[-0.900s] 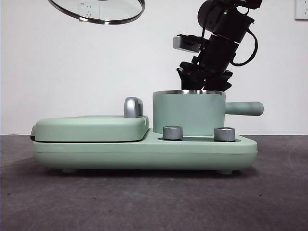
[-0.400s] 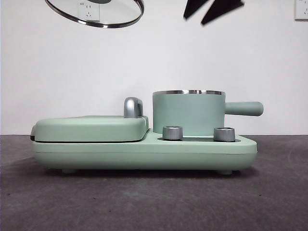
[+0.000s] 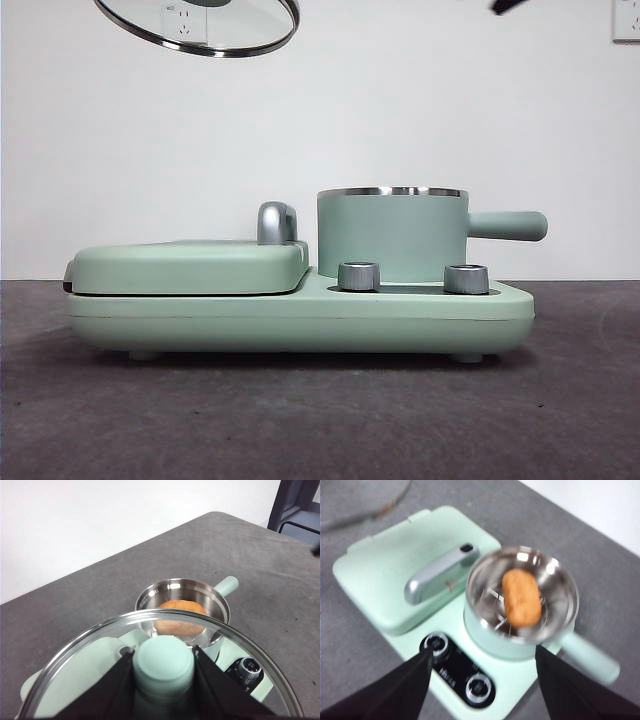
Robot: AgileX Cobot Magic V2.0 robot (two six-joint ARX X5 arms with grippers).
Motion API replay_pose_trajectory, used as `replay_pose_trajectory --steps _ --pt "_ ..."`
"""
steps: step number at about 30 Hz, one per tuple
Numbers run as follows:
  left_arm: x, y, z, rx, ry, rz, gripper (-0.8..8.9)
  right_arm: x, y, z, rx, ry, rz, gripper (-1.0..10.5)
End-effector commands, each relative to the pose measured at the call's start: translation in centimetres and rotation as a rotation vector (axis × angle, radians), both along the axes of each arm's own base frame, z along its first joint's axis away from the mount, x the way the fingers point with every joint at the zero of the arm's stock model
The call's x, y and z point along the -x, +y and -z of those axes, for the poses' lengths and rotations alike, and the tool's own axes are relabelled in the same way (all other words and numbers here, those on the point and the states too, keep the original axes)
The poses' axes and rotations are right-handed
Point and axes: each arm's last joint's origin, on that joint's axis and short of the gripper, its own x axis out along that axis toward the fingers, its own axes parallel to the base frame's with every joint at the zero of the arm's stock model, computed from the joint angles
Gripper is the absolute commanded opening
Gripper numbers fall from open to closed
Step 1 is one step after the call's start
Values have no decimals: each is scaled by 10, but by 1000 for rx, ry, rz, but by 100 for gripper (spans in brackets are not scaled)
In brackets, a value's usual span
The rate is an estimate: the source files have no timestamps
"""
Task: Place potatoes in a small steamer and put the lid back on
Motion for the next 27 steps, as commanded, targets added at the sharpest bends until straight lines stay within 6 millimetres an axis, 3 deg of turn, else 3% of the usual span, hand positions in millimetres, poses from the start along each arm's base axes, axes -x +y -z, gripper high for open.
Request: replay_pose_trajectory --steps 1,7,14,20,27 --pt "0 -2 -8 24 -48 27 13 20 -9 5 -65 -5 58 315" --pt "-7 -7 -6 42 -58 65 13 61 -31 28 -122 -26 143 285" --pt "-29 -30 10 40 -62 104 13 100 -52 48 -214 -12 229 249" --pt "-56 -57 31 48 -98 141 13 115 -60 58 -176 87 265 249" --pt "-90 -85 52 56 -111 159 13 120 -62 65 -130 154 273 249"
